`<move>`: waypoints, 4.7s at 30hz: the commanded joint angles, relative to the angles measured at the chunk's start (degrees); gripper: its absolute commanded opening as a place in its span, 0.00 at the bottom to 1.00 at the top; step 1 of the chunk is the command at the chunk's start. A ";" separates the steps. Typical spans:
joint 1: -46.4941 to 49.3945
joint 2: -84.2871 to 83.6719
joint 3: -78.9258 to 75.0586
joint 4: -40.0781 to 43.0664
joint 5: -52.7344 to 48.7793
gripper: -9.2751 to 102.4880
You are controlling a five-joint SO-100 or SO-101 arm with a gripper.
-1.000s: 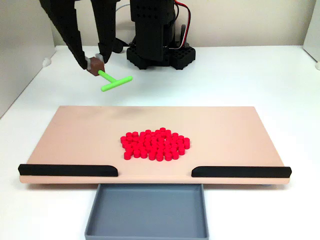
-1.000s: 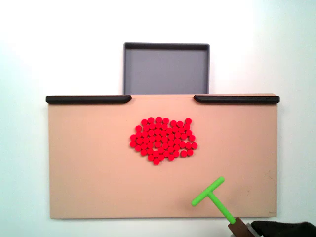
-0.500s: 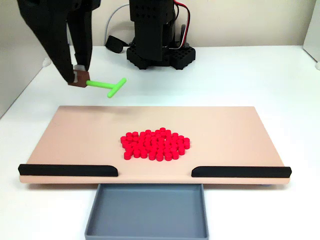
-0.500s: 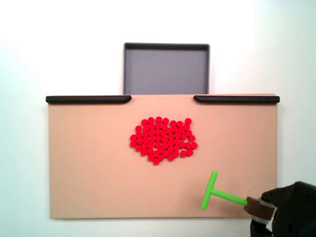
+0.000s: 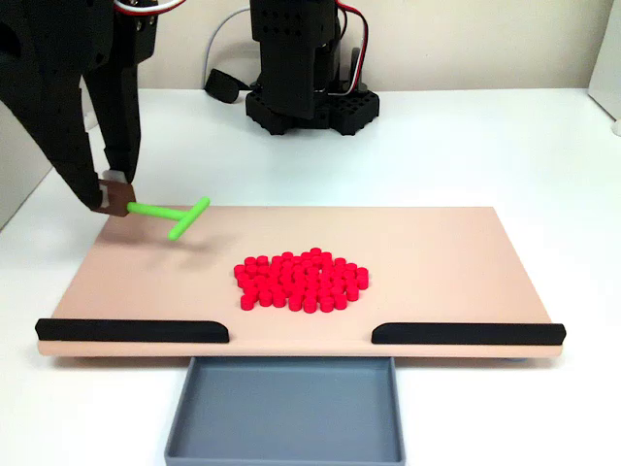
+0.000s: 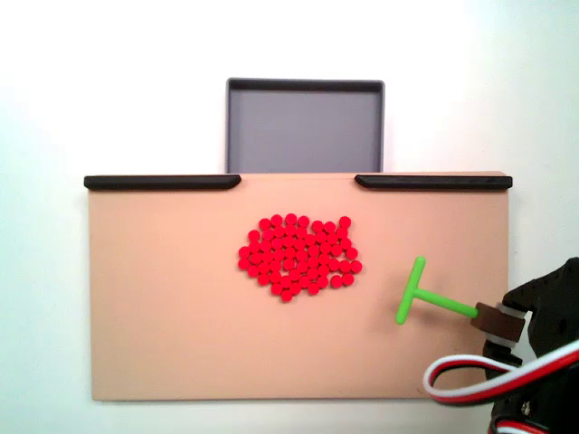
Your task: Push granules from right to the grey container
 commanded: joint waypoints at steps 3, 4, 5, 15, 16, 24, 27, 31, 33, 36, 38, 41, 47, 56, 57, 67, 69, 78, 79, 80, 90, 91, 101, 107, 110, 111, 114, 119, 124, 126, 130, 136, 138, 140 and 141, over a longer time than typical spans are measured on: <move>-0.44 -1.93 -4.92 0.18 -12.13 0.08; -0.79 -2.37 -5.19 0.18 -11.87 0.08; -0.97 -2.81 -5.45 0.18 -11.87 0.08; -2.64 -4.75 -5.62 -0.44 -13.36 0.08; -2.64 -4.83 -5.62 -0.53 -13.80 0.08; -3.08 -7.65 -8.17 -0.53 -14.94 0.08; -3.25 -9.23 -9.67 -0.53 -15.03 0.08; -3.25 -9.49 -9.67 -0.53 -15.56 0.08; -3.08 -9.67 -9.67 -0.53 -16.26 0.08; -2.72 -9.93 -9.67 -0.53 -17.31 0.08; -2.64 -10.11 -9.67 -0.53 -17.67 0.08; -2.81 -10.20 -9.67 -0.53 -17.67 0.08; -3.08 -10.63 -9.67 -0.53 -17.31 0.08; -2.90 -10.55 -9.67 -0.53 -17.84 0.08; -2.72 -10.55 -9.67 -0.53 -18.11 0.08; -2.55 -10.55 -9.58 -0.53 -18.63 0.08; -2.64 -10.55 -9.58 -0.53 -18.46 0.08; -3.43 -10.72 -9.58 -0.53 -17.14 0.08; -3.52 -10.72 -9.58 -0.53 -16.79 0.08; -3.69 -10.72 -9.58 -0.53 -16.44 0.08; -4.75 -10.72 -9.58 -0.53 -14.41 0.08; -4.83 -10.72 -9.58 -0.53 -14.24 0.08; -5.71 -10.90 -9.58 -0.53 -12.39 0.08; -6.15 -11.07 -9.58 -0.53 -11.95 0.08; -6.42 -11.07 -9.58 -0.53 -11.60 0.08; -6.42 -11.07 -9.58 -0.53 -11.51 0.08; -6.77 -11.07 -9.58 -0.53 -10.81 0.08; -6.94 -11.07 -9.58 -0.53 -10.55 0.08; -7.03 -11.07 -9.67 -0.53 -10.20 0.08; -7.03 -11.07 -9.67 -0.53 -9.93 0.08; -7.03 -10.90 -9.67 -0.53 -8.53 0.08; -7.29 -10.63 -9.67 -0.53 -6.33 0.08; -7.38 -10.63 -9.67 -0.53 -5.71 0.08; -7.38 -10.55 -9.67 -0.53 -5.36 0.08; -7.47 -10.55 -9.67 -0.53 -5.01 0.08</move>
